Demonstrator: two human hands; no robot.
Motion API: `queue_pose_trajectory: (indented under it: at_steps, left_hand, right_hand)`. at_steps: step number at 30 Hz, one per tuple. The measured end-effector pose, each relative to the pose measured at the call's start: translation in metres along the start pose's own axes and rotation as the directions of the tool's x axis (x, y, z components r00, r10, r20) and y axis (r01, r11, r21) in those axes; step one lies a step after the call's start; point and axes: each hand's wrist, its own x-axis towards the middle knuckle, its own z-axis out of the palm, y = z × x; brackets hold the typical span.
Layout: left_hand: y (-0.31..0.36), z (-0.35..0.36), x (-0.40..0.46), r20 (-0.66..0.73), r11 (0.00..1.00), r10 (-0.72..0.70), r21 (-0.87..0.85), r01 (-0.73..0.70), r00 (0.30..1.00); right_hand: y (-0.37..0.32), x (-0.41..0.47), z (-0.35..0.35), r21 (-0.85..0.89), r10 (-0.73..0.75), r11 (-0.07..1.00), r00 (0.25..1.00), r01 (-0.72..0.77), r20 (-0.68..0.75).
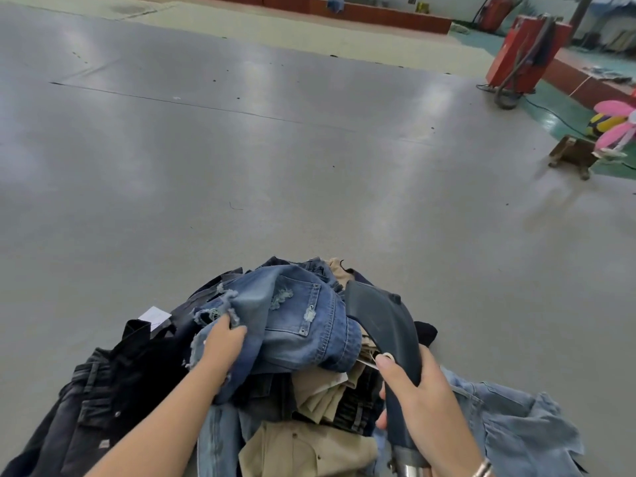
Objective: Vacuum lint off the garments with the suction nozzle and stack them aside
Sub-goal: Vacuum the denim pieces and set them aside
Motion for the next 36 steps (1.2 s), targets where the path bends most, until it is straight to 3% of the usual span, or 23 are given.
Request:
queue_pose_trajectory:
  at_steps: [2,3,5,7,8,9,11,12,13,15,17,18,20,22,24,26,28,31,36]
  left_hand:
    - [0.006,0.003,-0.004,0.186,0.909,-0.04,-0.4,0.113,0.982]
    - [0.008,0.007,-0.007,0.311,0.862,-0.069,-0.46,0.213,0.948]
    - [0.019,0.005,-0.021,0.589,0.832,-0.174,-0.341,0.438,0.789]
    - [0.018,-0.001,-0.023,0.748,0.852,-0.208,-0.178,0.492,0.63]
    - [0.018,0.001,-0.023,0.715,0.855,-0.245,-0.159,0.494,0.655]
    - [0.017,0.008,-0.021,0.608,0.851,-0.259,-0.225,0.475,0.751]
    - [0.019,0.021,-0.016,0.223,0.863,-0.248,-0.39,0.32,0.943]
    - [0.024,0.025,-0.014,0.103,0.87,-0.198,-0.44,0.223,0.975]
    - [0.026,0.027,-0.013,0.081,0.84,-0.134,-0.52,0.157,0.988]
    - [0.037,0.024,-0.021,0.199,0.709,-0.034,-0.685,0.164,0.979]
    - [0.046,0.012,-0.038,0.431,0.51,0.113,-0.799,0.32,0.895]
    - [0.048,0.008,-0.045,0.522,0.471,0.136,-0.782,0.409,0.842]
    - [0.052,0.005,-0.057,0.595,0.505,0.04,-0.705,0.498,0.802]
    - [0.061,0.007,-0.069,0.525,0.566,-0.092,-0.672,0.478,0.846]
    - [0.072,0.007,-0.076,0.355,0.716,-0.113,-0.618,0.324,0.928]
    - [0.081,0.006,-0.088,0.311,0.785,-0.086,-0.563,0.257,0.947]
    - [0.086,0.0,-0.103,0.345,0.756,-0.016,-0.61,0.238,0.938]
    - [0.094,-0.003,-0.123,0.3,0.61,0.099,-0.771,0.18,0.949]
    - [0.094,-0.005,-0.141,0.265,0.478,0.078,-0.856,0.198,0.961]
  right_hand:
    - [-0.001,0.002,-0.001,-0.006,0.001,1.0,1.0,-0.001,0.001]
    - [-0.002,0.002,-0.002,-0.009,-0.002,1.0,1.0,0.002,0.0]
    - [-0.002,0.002,-0.003,-0.003,-0.009,1.0,1.0,0.009,-0.007]
    - [-0.003,0.001,-0.004,-0.005,-0.011,1.0,1.0,0.011,-0.007]
    - [-0.003,0.0,-0.004,-0.008,-0.01,1.0,1.0,0.01,-0.007]
    - [-0.004,0.0,-0.004,-0.007,-0.008,1.0,1.0,0.008,-0.007]
    - [-0.003,-0.001,-0.005,-0.01,-0.001,1.0,1.0,0.001,0.0]
    - [-0.004,-0.001,-0.005,-0.014,0.003,1.0,1.0,-0.003,0.004]
    - [-0.004,-0.002,-0.006,-0.015,0.004,1.0,1.0,-0.004,0.005]
    - [-0.005,-0.002,-0.006,-0.002,0.003,1.0,1.0,-0.003,-0.008]
    - [-0.006,-0.002,-0.008,0.001,-0.009,1.0,1.0,0.009,-0.014]
    - [-0.007,-0.003,-0.009,-0.002,-0.018,1.0,1.0,0.018,-0.015]
    - [-0.011,-0.006,-0.01,0.002,-0.034,0.999,0.999,0.035,-0.017]
    - [-0.014,-0.01,-0.013,0.003,-0.047,0.999,0.999,0.047,-0.013]
    - [-0.019,-0.015,-0.016,0.001,-0.058,0.998,0.998,0.058,0.001]
    - [-0.025,-0.021,-0.02,0.0,-0.067,0.998,0.997,0.067,0.037]
    - [-0.032,-0.027,-0.023,0.014,-0.08,0.997,0.993,0.079,0.088]
    - [-0.041,-0.036,-0.025,0.043,-0.114,0.993,0.972,0.107,0.205]
    - [-0.047,-0.044,-0.023,0.031,-0.12,0.993,0.955,0.116,0.272]
